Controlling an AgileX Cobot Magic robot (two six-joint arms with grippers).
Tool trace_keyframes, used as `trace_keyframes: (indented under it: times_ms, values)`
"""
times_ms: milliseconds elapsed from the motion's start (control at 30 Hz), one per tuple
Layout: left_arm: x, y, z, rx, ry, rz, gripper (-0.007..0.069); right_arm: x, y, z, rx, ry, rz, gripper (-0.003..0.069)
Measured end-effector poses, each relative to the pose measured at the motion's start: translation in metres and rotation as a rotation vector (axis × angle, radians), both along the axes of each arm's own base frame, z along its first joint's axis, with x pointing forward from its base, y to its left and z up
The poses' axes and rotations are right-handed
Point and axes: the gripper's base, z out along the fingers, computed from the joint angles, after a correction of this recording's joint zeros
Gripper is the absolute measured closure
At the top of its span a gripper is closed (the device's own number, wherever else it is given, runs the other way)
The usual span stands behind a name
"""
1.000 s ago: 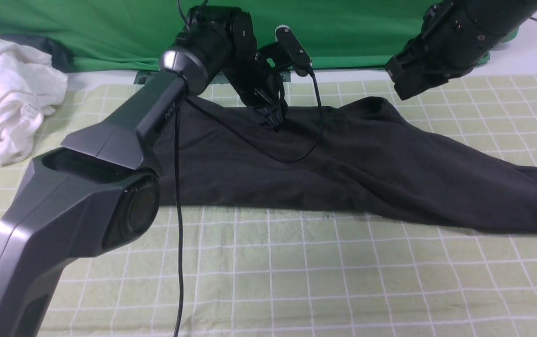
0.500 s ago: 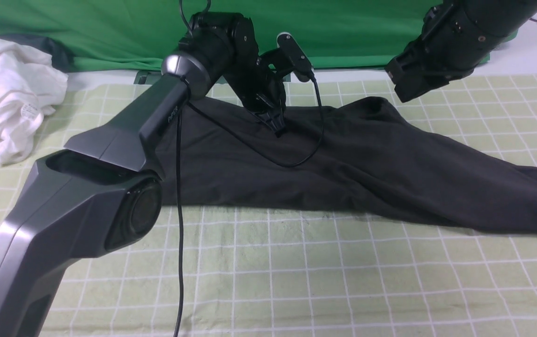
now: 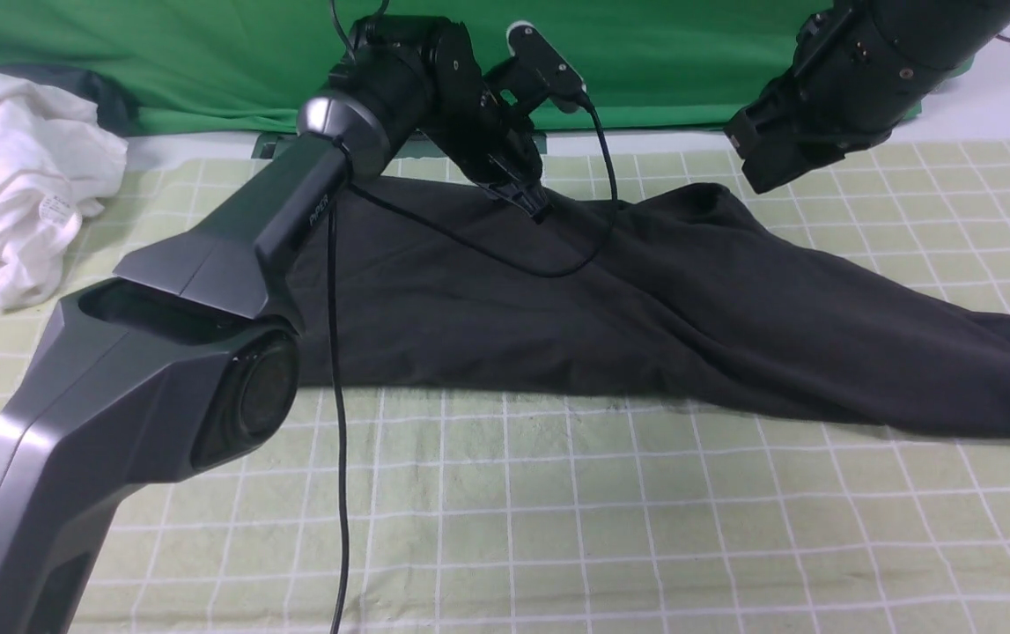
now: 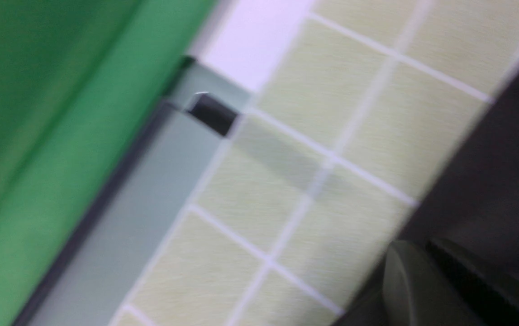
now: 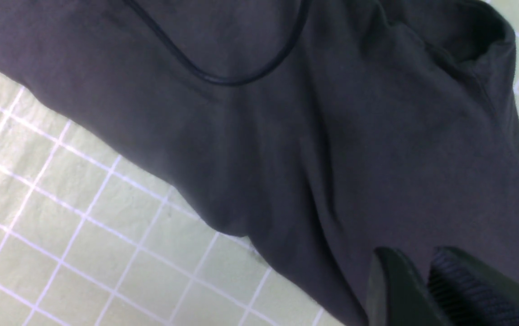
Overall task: Fold a long-sleeved shirt over a green coffee tablecloth.
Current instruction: 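Pull the folded dark garment lengthwise by its ends to straighten it flat on the table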
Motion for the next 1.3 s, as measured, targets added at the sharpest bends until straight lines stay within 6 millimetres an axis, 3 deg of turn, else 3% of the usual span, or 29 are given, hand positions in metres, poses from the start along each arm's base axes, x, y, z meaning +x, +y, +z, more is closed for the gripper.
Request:
trace_keyframes:
  times_ms: [333,500,600,700,767,867,1000,1167,1300]
  values:
    - [0.010,0.007,0.005,-0.117,-0.048,0.151,0.0601,0.000,0.000,0.000,0.000,0.000,0.000,0.0535]
    - [0.005,0.012,0.011,-0.125,0.025,0.247,0.0522,0.000,0.000,0.000,0.000,0.000,0.001,0.0530]
    - [-0.001,0.017,0.028,-0.094,0.057,0.281,0.0465,0.000,0.000,0.000,-0.001,-0.001,0.003,0.0529]
    - [-0.014,0.027,0.080,-0.077,0.037,0.308,0.0384,-0.001,-0.002,-0.001,-0.009,0.021,0.002,0.0545]
    - [-0.022,0.037,0.113,-0.095,0.004,0.329,0.0358,-0.003,-0.007,-0.002,-0.022,0.054,0.007,0.0599]
    - [-0.036,0.057,0.163,-0.149,-0.057,0.381,0.0351,-0.003,-0.024,-0.005,-0.049,0.110,-0.008,0.0653]
    - [-0.043,0.081,0.190,-0.245,-0.067,0.475,0.0391,-0.012,-0.052,-0.007,-0.065,0.139,-0.077,0.0664]
    - [-0.045,0.095,0.189,-0.400,0.059,0.499,0.0484,-0.052,-0.099,-0.019,-0.127,0.191,-0.183,0.0664]
    - [-0.059,0.092,0.182,-0.428,0.191,0.494,0.0528,-0.058,-0.132,-0.041,-0.125,0.163,-0.313,0.0664]
